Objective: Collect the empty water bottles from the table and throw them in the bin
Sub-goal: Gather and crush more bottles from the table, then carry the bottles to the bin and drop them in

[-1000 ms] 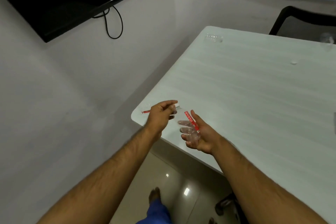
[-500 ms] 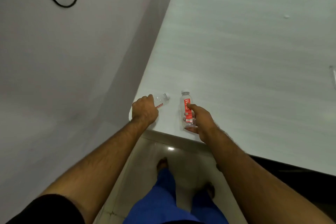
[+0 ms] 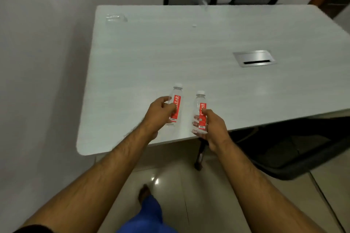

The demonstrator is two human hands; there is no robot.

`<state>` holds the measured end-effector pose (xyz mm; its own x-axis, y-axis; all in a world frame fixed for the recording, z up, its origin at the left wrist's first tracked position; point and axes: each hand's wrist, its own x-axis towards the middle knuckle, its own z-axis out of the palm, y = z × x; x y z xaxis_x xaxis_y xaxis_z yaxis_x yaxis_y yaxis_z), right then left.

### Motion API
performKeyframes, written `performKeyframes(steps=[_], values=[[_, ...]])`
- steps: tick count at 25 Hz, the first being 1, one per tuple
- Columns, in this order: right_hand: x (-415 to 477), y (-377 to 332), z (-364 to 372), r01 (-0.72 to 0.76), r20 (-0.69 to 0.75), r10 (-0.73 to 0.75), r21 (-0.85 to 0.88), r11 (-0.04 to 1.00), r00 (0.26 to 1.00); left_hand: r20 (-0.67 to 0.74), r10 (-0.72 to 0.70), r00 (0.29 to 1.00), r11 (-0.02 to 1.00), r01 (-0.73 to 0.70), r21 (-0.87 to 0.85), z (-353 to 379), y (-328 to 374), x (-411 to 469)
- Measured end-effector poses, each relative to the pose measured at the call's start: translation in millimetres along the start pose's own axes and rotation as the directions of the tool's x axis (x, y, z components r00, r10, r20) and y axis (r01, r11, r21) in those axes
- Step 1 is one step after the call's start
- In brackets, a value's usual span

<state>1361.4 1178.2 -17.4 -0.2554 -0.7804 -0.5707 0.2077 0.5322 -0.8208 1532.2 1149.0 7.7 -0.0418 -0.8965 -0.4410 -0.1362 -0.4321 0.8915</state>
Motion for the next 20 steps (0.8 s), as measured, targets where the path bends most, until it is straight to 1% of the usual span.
performKeyframes(steps=[3, 5, 8, 10, 15, 18, 20], values=[[-39.1, -17.9, -88.3, 0.122, -0.099, -0.112, 0.104, 0.987, 0.989, 0.138, 0.079, 0.987, 0.997, -0.077, -0.018, 81.5, 28.8, -36.7], [-68.5, -25.6, -144.8, 0.206, -0.171, -0.178, 0.16, 0.965, 0.969, 0.199, 0.109, 0.974, 0.994, -0.109, -0.008, 134.9, 41.1, -63.4], [-109.8, -26.3, -230.0, 0.293, -0.275, -0.228, 0.226, 0.929, 0.934, 0.296, 0.157, 0.942, 0.987, -0.16, -0.016, 213.7, 52.9, -103.1], [-134.1, -23.8, -288.9, 0.345, -0.34, -0.254, 0.24, 0.907, 0.905, 0.362, 0.193, 0.912, 0.98, -0.195, -0.031, 269.6, 61.4, -131.9], [-166.4, -37.1, -413.0, 0.439, -0.487, -0.268, 0.281, 0.853, 0.831, 0.547, 0.218, 0.808, 0.972, -0.233, -0.044, 401.3, 85.1, -172.5], [-158.1, -53.6, -483.3, 0.47, -0.555, -0.257, 0.284, 0.836, 0.791, 0.636, 0.224, 0.738, 0.967, -0.248, -0.054, 477.8, 105.0, -166.9], [-139.4, -68.3, -541.3, 0.489, -0.611, -0.244, 0.272, 0.829, 0.753, 0.686, 0.217, 0.695, 0.968, -0.245, -0.058, 544.7, 117.5, -152.0]])
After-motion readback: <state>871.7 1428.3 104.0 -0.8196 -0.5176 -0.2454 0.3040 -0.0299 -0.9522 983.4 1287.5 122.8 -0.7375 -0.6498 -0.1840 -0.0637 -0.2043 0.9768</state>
